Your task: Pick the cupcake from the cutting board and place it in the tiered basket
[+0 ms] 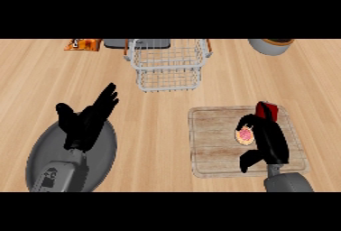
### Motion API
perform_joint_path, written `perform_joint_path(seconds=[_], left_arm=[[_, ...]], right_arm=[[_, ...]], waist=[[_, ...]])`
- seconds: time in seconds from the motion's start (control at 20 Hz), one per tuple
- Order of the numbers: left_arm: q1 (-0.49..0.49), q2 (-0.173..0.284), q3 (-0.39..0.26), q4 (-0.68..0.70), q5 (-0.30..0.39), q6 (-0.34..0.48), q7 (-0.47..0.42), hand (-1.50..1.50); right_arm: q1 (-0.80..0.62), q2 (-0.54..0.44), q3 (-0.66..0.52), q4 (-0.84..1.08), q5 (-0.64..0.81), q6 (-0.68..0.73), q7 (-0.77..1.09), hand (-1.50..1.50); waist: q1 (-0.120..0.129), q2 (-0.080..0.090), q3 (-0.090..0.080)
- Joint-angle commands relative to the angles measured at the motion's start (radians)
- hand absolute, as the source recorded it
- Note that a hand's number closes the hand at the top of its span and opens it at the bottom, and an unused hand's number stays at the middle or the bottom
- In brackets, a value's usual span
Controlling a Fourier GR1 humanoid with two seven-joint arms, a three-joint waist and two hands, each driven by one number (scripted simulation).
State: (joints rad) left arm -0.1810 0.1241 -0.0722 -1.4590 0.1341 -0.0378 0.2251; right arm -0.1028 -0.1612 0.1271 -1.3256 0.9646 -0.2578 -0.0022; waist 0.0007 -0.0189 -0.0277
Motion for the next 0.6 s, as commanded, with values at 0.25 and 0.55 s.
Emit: perform_joint_path(seconds=[0.25, 0.55], left_arm=[[0.013, -0.007, -0.009, -0.016, -0.007, 0.000, -0.002, 0.00], [0.017, -0.011, -0.004, -0.016, -0.015, 0.007, -0.012, 0.00]], right_arm=[[0.057, 0.086, 0.080, 0.028, 0.217, 0.199, 0.406, 1.50], [0.049, 0.156, 0.146, -0.212, 0.194, 0.304, 0.579, 1.50]], waist=[[0.002, 0.019, 0.023], [-0.009, 0.014, 0.026]])
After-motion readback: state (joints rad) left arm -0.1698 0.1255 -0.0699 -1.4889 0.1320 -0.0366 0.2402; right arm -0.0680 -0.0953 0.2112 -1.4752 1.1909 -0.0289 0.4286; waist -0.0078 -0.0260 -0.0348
